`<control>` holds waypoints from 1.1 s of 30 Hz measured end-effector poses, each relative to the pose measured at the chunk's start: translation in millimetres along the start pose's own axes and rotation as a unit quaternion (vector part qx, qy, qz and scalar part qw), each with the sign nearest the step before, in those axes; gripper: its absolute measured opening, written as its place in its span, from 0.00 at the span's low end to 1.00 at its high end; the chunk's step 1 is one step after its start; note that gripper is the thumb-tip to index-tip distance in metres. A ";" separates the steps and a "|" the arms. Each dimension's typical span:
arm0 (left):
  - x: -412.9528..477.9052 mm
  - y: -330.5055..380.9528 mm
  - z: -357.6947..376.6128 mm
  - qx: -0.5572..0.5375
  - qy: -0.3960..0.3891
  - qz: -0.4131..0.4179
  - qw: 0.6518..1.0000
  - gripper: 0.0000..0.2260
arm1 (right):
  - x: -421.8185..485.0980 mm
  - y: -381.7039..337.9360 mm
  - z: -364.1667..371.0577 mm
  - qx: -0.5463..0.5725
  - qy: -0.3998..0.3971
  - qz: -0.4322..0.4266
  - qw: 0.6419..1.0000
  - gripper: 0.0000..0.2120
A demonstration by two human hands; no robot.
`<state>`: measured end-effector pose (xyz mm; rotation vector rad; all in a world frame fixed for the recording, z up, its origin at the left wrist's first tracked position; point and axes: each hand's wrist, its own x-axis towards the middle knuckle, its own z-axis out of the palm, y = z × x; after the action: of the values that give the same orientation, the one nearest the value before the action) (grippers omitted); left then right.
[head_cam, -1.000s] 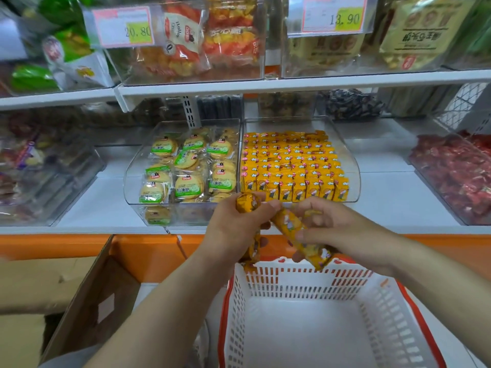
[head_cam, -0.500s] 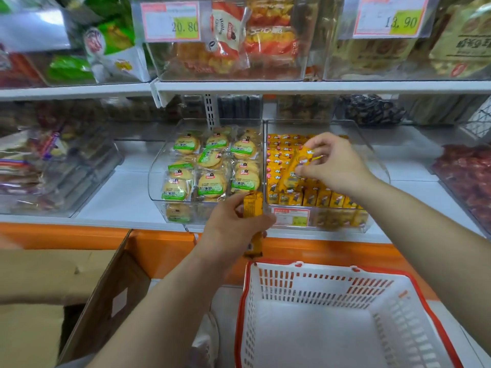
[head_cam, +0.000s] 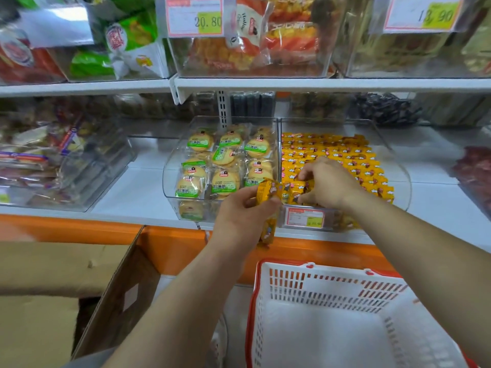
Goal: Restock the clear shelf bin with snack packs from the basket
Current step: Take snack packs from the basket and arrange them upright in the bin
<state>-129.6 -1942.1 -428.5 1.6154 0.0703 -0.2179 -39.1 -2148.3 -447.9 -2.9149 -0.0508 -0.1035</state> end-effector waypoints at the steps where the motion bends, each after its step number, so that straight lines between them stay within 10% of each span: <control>1: -0.5 0.4 1.0 -0.001 0.002 -0.003 1.000 0.03 | -6.4 1.9 -6.5 0.002 0.013 -0.002 1.000 0.23; 6: -1.9 -3.1 10.9 0.019 -0.026 -0.017 0.999 0.06 | -75.0 22.0 -34.9 0.215 0.039 -0.030 0.975 0.12; 15: -11.8 -8.0 45.9 0.012 -0.071 -0.014 0.997 0.28 | -139.9 17.1 -42.0 0.585 -0.059 0.019 0.809 0.15; 20: -17.6 -1.1 54.0 0.014 -0.120 0.016 0.993 0.19 | -142.7 22.6 -47.1 0.549 -0.036 0.008 0.835 0.11; 25: -19.7 13.4 49.9 -0.026 -0.106 0.027 0.994 0.26 | -139.4 31.7 -46.6 0.614 -0.034 0.041 0.787 0.06; 33: -16.5 21.0 50.1 0.023 -0.086 0.055 0.994 0.42 | -140.1 18.6 -43.8 0.479 -0.011 -0.037 0.877 0.01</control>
<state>-146.9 -1991.7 -406.9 1.6351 -0.1572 -0.2750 -180.9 -2179.9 -419.8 -1.9147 -0.1643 -0.0365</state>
